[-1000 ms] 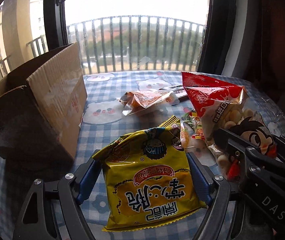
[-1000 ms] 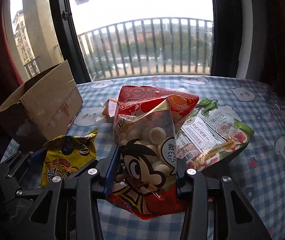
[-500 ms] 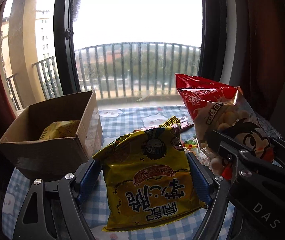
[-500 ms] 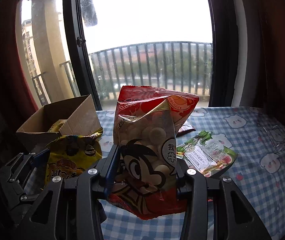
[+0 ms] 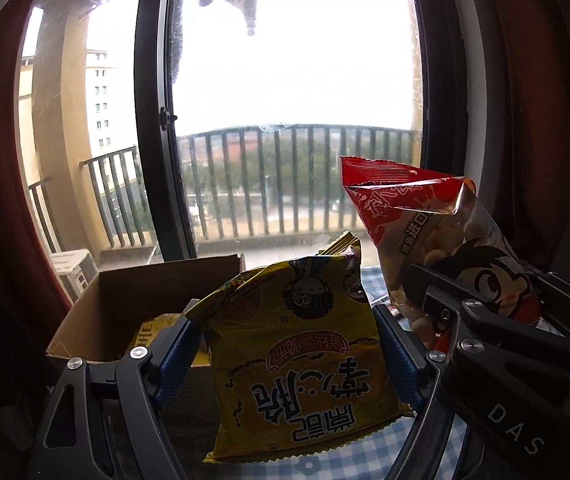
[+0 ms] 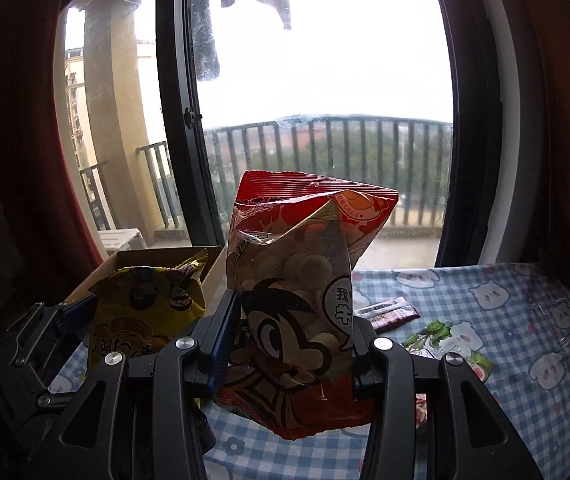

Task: Organize snacks
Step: 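Lift both held bags and carry them over the cardboard box, then lower both bags into the box and open both tools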

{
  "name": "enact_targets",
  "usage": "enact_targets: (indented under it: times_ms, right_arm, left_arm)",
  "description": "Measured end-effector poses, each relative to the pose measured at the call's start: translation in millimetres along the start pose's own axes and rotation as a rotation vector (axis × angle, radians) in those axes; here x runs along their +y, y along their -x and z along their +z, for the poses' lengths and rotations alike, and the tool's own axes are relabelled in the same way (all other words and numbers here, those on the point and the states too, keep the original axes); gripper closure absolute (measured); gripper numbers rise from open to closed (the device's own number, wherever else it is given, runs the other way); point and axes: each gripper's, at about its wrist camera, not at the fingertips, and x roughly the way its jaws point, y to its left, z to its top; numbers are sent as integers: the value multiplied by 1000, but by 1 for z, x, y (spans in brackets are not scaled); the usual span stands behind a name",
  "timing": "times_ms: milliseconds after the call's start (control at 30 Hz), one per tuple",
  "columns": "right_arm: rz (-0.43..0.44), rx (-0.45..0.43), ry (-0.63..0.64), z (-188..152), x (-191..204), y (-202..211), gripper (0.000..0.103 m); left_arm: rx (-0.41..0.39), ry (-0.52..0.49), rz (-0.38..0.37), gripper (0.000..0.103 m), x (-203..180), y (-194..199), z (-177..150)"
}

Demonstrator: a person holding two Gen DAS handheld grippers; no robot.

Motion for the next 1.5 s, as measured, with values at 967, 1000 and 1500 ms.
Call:
enact_targets:
  times_ms: [967, 1000, 1500]
  right_arm:
    - [190, 108, 120, 36, 148, -176, 55]
    - [204, 122, 122, 34, 151, -181, 55]
    - [377, 234, 183, 22, 187, -214, 57]
  left_arm:
    - [101, 109, 273, 14, 167, -101, -4]
    - [107, 113, 272, 10, 169, -102, -7]
    - [203, 63, 264, 0, 172, -99, -16]
